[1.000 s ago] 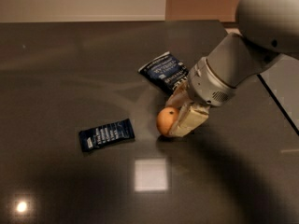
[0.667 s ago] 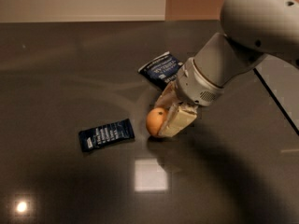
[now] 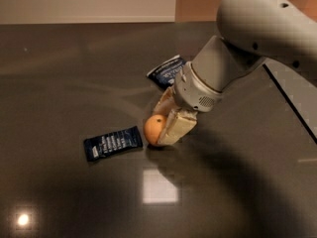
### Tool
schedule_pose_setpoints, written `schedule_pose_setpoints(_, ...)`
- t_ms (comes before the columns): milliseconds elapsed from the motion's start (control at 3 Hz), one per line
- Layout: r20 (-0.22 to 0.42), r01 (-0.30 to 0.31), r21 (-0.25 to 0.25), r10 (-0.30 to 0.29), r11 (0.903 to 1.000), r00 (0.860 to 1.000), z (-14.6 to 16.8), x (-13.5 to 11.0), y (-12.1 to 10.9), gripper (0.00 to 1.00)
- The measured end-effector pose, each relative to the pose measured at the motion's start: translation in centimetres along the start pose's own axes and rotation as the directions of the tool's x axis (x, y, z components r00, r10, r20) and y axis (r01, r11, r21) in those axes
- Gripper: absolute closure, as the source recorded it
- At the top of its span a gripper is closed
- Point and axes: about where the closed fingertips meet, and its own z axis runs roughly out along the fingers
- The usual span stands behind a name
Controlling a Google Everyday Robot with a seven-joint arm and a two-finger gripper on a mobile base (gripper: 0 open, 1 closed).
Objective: Move orange near rxbar blueberry
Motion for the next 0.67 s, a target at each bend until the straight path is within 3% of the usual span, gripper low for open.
schedule_pose_setpoints(667, 0.003, 0.022, 0.006, -0.022, 0.9997, 1.000, 0.72, -0.04, -0.14, 0.59)
